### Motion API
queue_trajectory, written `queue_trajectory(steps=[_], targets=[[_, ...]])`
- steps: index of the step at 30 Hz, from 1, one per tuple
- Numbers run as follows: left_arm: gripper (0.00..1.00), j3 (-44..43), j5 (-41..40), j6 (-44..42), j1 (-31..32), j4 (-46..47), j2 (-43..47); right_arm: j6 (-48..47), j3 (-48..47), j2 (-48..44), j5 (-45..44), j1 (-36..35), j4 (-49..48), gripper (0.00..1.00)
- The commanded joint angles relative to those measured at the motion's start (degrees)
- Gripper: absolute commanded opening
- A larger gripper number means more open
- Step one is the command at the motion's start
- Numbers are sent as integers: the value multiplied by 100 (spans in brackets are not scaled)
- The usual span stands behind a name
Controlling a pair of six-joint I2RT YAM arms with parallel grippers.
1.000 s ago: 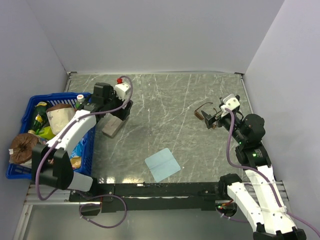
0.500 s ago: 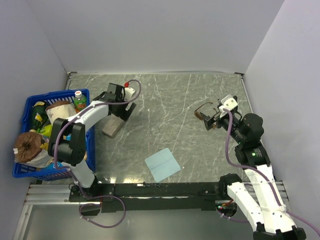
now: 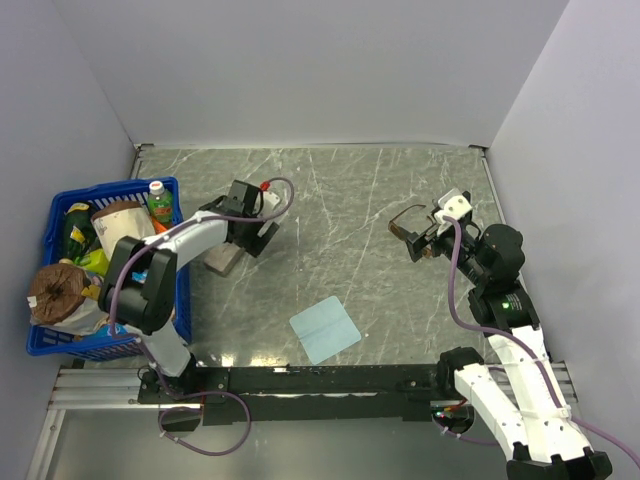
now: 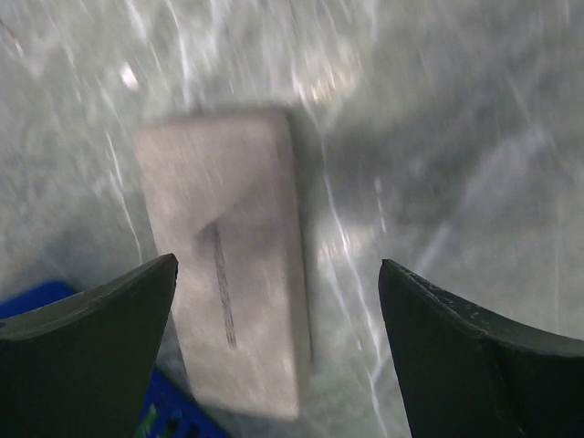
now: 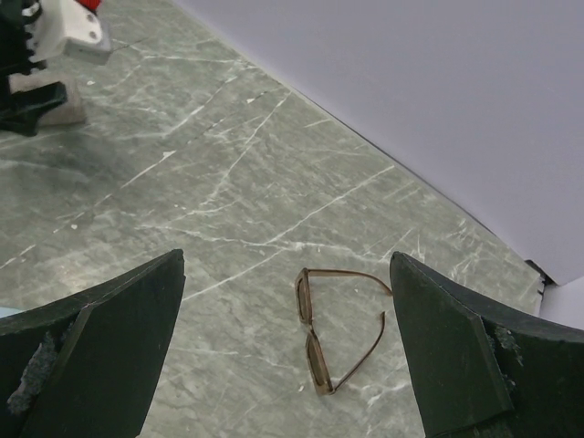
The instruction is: Organize the sunglasses
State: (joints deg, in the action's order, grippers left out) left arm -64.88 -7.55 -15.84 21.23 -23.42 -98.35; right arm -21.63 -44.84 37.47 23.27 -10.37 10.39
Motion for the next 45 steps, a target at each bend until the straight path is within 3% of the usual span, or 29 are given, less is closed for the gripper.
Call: queue_trajectory(steps=[1,6,13,16,21,25,29,36,40,45], targets=[[97,265,69,-69,12,-66,1192,-70,-7,-30,134,-35,-90,100],[97,582,420,-77,12,-364,2406,-70,-16,-56,152,-26,-73,100],[96,582,1045,-472,12,-1771,3959,-70,-25,-65,213,-26,-46,100],[97,863,773,-517,12,-1491,4829,-70,-34,-91,222,-35,-46,100],[96,1109,-360,-675,12,-1647,5483,-52,-34,-91,248,-26,-46,100],[96,1293,-739,-640,12,-1763,5651,-52,-34,-82,266,-26,-37,100],[97,1391,-626,-640,12,-1201,5739,-35,-34,-56,292,-26,-37,100],[97,618,1061,-377,65,-576,4714,-70,-16,-12,222,-26,-46,100],[96,-32,923,-429,416,-1391,3693,-87,1,-38,178,-18,-64,100],[96,-15,1044,-894,531,-2244,3585,-105,10,49,213,-18,-73,100]])
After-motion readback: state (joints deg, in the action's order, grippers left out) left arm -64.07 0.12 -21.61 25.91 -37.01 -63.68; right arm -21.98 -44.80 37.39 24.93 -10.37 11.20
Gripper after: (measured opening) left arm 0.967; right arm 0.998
